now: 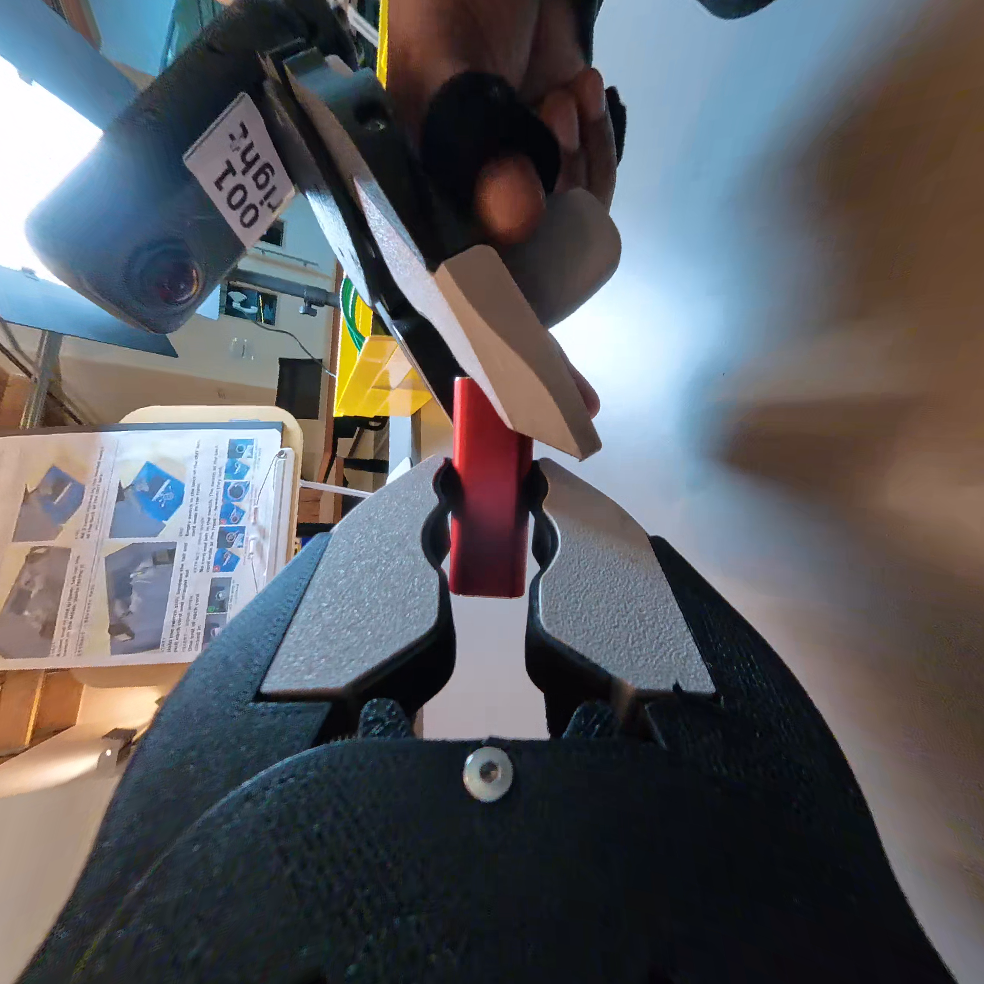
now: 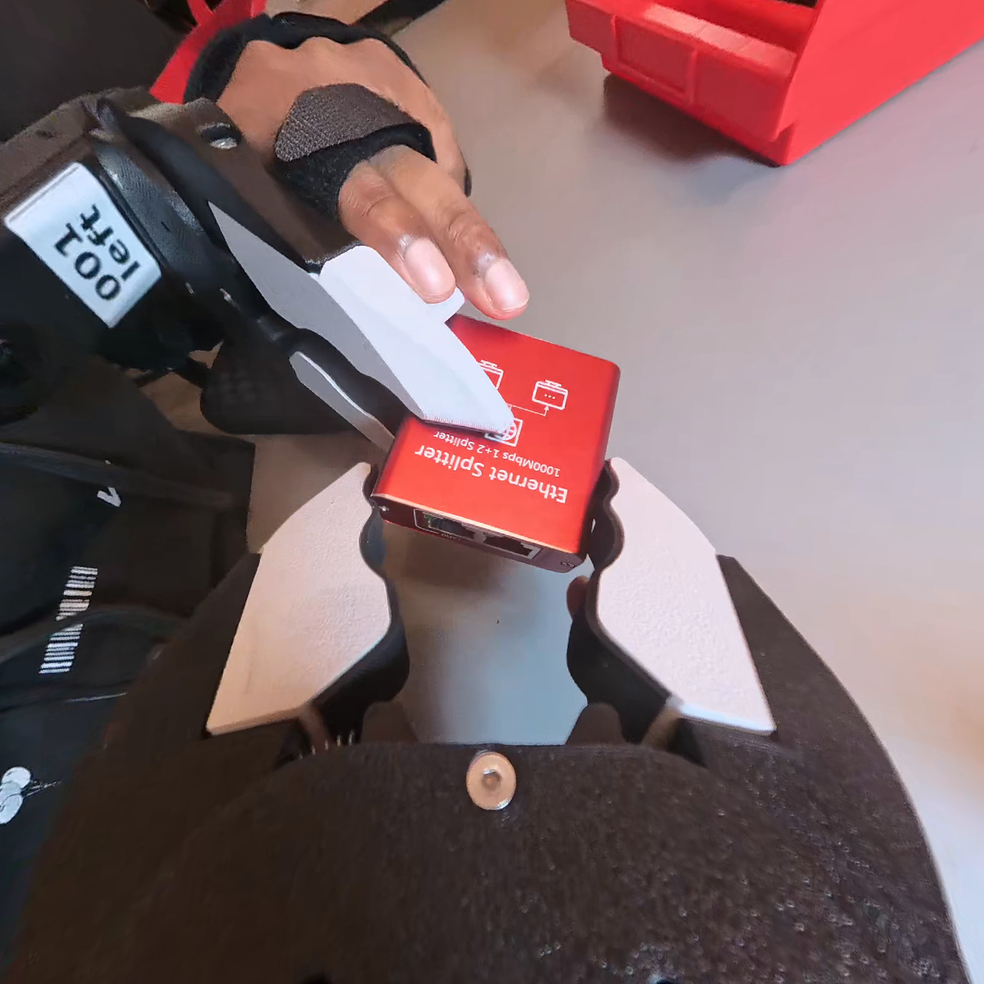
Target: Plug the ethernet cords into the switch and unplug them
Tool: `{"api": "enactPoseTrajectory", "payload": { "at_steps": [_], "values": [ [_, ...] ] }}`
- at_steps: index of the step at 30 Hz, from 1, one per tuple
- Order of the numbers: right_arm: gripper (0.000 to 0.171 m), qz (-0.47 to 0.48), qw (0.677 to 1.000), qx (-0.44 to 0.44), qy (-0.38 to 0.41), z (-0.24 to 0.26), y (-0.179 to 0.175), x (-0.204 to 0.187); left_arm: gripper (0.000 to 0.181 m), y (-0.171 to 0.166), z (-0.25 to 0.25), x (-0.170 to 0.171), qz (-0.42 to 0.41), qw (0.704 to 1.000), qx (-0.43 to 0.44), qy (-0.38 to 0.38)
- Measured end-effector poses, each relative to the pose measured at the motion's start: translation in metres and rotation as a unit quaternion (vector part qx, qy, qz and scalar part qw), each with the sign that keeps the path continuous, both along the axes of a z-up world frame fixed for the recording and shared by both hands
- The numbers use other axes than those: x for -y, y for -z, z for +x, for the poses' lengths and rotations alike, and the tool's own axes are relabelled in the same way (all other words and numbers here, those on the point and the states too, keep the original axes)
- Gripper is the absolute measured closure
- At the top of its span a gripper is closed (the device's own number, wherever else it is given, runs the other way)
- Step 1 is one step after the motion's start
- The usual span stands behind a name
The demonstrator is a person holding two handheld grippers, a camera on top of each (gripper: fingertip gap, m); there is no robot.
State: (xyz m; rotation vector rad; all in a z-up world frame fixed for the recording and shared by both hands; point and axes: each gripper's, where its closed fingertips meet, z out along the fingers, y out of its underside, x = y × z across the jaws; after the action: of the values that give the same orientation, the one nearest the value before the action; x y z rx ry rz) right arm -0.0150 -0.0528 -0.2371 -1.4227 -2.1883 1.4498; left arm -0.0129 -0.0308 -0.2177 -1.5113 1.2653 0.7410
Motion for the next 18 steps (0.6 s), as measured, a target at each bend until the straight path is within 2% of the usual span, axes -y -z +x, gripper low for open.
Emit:
{"api": "enactPoseTrajectory", "payload": {
  "at_steps": [4, 8, 11, 15, 18],
  "values": [
    [0.096, -0.024, 0.999, -0.034, -0.02, 0.003, -0.012, 0.001, 0.153, -0.011, 0.005, 0.001, 0.016, 0.998, 0.059, 0.017],
    [0.096, -0.102, 0.99, -0.086, -0.039, 0.006, -0.038, 0.009, 0.146, -0.036, 0.01, 0.006, 0.056, 0.988, 0.138, 0.04],
    [0.096, -0.15, 0.981, -0.102, -0.063, 0.012, -0.048, 0.013, 0.149, -0.044, 0.019, 0.012, 0.058, 0.983, 0.161, 0.071],
    [0.096, -0.115, 0.986, -0.067, -0.103, 0.021, -0.032, 0.016, 0.155, -0.029, 0.029, 0.017, 0.012, 0.988, 0.125, 0.084],
    [0.094, -0.039, 0.991, -0.052, -0.118, 0.026, -0.025, 0.014, 0.155, -0.023, 0.033, 0.016, 0.01, 0.992, 0.085, 0.089]
  ]
}}
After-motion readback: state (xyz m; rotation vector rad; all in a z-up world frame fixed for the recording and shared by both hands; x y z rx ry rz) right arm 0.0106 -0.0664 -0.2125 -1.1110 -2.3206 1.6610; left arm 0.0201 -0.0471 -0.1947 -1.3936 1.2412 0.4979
